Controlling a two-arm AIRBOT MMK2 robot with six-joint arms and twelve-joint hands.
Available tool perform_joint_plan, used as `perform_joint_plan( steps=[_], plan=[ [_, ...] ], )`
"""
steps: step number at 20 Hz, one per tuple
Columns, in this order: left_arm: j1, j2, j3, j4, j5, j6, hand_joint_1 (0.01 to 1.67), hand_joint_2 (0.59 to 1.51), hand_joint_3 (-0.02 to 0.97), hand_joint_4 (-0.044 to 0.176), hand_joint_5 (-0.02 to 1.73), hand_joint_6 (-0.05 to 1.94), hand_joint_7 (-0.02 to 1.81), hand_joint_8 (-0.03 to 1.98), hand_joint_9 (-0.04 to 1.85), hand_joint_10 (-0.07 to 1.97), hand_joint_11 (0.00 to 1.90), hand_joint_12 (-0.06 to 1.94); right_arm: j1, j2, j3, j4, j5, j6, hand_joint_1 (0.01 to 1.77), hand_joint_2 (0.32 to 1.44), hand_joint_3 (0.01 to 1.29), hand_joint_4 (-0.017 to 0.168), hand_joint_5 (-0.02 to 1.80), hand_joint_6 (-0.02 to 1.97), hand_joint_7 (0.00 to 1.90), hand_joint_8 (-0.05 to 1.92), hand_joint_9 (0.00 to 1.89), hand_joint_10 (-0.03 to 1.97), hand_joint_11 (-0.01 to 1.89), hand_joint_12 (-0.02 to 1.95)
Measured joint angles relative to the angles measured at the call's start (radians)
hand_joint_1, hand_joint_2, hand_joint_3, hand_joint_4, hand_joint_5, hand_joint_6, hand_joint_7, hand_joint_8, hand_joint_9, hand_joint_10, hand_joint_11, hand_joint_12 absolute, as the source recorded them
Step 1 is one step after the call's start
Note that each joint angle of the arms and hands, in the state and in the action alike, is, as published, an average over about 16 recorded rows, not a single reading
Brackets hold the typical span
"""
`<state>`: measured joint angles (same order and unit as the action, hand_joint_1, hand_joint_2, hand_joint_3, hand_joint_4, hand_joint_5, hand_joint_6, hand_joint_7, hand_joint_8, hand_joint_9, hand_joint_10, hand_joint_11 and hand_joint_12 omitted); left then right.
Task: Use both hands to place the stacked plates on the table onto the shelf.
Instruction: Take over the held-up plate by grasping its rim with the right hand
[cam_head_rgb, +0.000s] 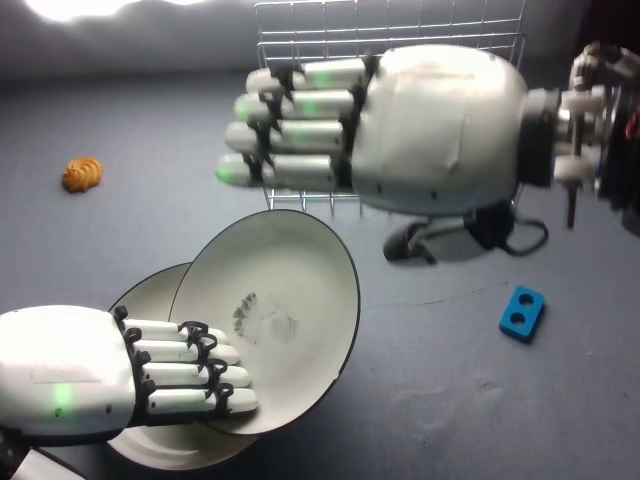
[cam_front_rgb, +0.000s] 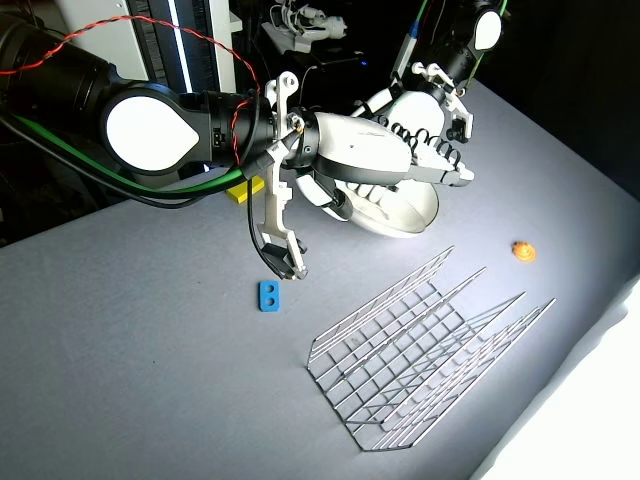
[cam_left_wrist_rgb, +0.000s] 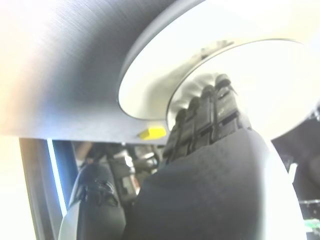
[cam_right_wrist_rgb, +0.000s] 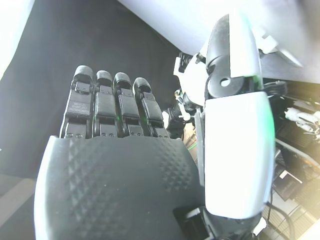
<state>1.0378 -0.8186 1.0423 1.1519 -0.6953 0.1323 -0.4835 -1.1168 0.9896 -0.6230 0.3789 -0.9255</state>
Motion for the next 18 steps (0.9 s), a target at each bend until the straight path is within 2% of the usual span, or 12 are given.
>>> perform_joint_plan(
  steps=[6, 18],
  plan=[
    [0.011, 0.0, 0.009, -0.007, -0.004, -0.001, 0.02, 1.126, 0.021, -0.002, -0.01, -0.03, -0.01, -0.02, -0.02, -0.02, 0.01, -0.01, -0.029, -0.036, 0.009, -0.024, -0.014, -0.011, 1.06, 0.95, 0.02, 0.008, 0.03, 0.02, 0.02, 0.02, 0.01, 0.01, 0.02, 0.02],
    [0.015, 0.001, 0.01, -0.01, -0.006, -0.001, 0.02, 1.121, 0.021, -0.004, -0.01, -0.03, -0.01, -0.02, -0.02, -0.02, 0.01, -0.02, -0.051, -0.193, 0.087, -0.033, -0.075, -0.075, 1.09, 0.95, 0.02, 0.007, 0.05, 0.02, 0.02, 0.02, 0.02, 0.01, 0.02, 0.07]
  ],
)
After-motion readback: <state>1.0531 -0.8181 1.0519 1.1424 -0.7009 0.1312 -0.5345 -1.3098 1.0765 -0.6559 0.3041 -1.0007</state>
